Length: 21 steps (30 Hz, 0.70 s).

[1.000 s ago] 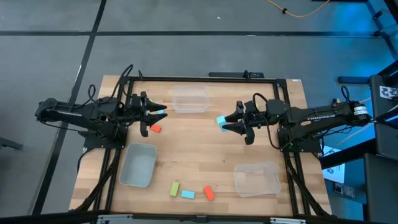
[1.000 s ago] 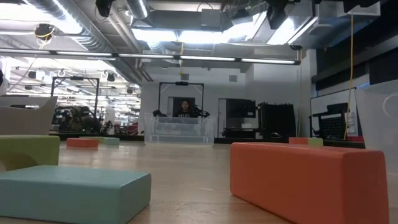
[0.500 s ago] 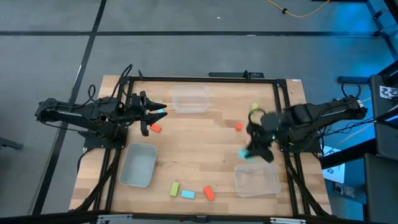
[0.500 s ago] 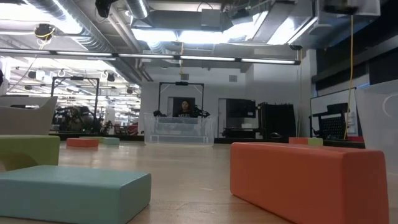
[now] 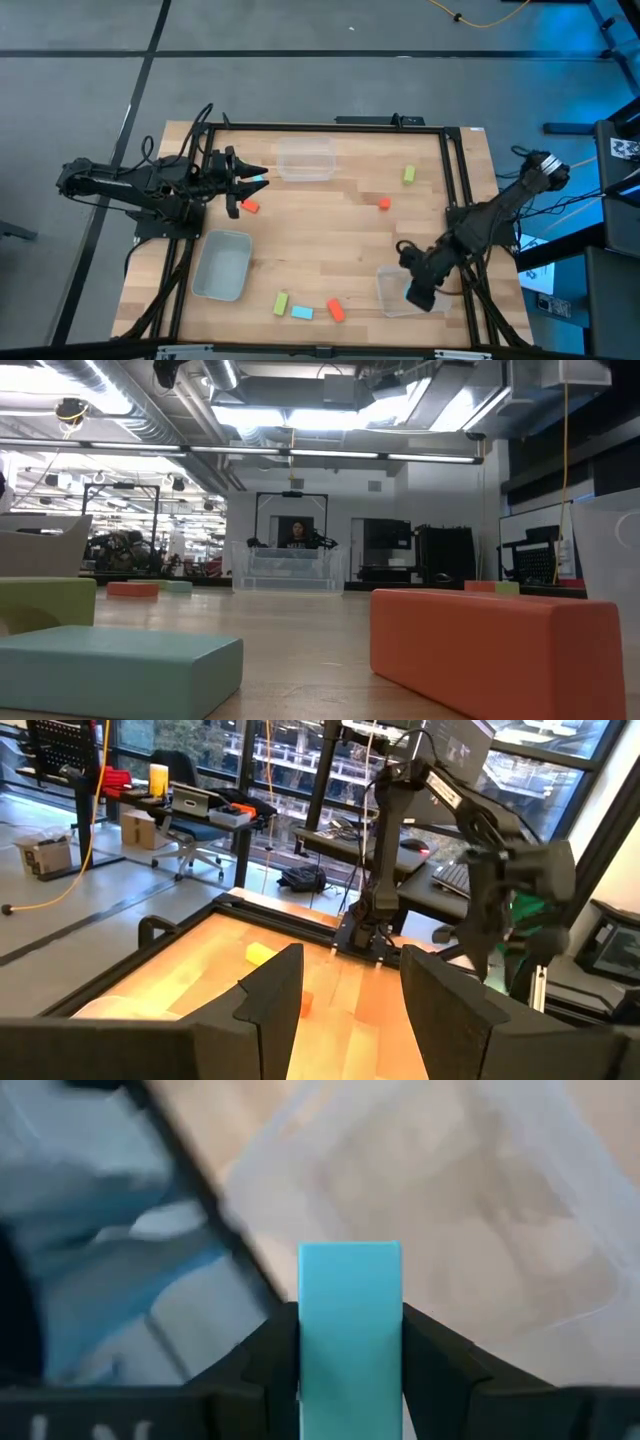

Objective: Sort & place blocks by color
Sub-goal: Put the top right light blue half pillar block into the bottom right transparent bin

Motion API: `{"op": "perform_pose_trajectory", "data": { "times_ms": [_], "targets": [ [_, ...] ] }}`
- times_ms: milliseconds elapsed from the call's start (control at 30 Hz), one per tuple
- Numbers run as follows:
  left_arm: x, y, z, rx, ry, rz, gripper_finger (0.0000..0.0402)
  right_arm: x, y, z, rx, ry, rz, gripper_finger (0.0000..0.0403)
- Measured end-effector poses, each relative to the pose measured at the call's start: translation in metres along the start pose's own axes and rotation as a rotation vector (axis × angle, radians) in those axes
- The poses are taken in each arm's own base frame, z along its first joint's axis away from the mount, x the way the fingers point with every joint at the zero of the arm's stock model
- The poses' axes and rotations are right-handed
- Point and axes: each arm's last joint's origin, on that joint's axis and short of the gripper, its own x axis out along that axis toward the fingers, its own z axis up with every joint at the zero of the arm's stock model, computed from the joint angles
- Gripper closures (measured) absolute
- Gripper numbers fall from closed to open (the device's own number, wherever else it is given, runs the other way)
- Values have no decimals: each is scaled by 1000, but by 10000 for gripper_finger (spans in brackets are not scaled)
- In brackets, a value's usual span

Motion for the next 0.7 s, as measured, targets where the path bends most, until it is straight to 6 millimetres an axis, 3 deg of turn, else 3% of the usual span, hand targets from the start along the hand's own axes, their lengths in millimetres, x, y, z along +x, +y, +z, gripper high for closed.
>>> {"op": "perform_pose_trajectory", "data": {
  "times_ms": [267, 700],
  "targets": [
    [0, 0, 0, 0, -1, -1, 239, 39, -3, 0, 175, -112, -211, 265],
    [0, 0, 0, -1, -2, 1, 239, 74, -7, -4, 123, -198, -360, 265]
  ]
}}
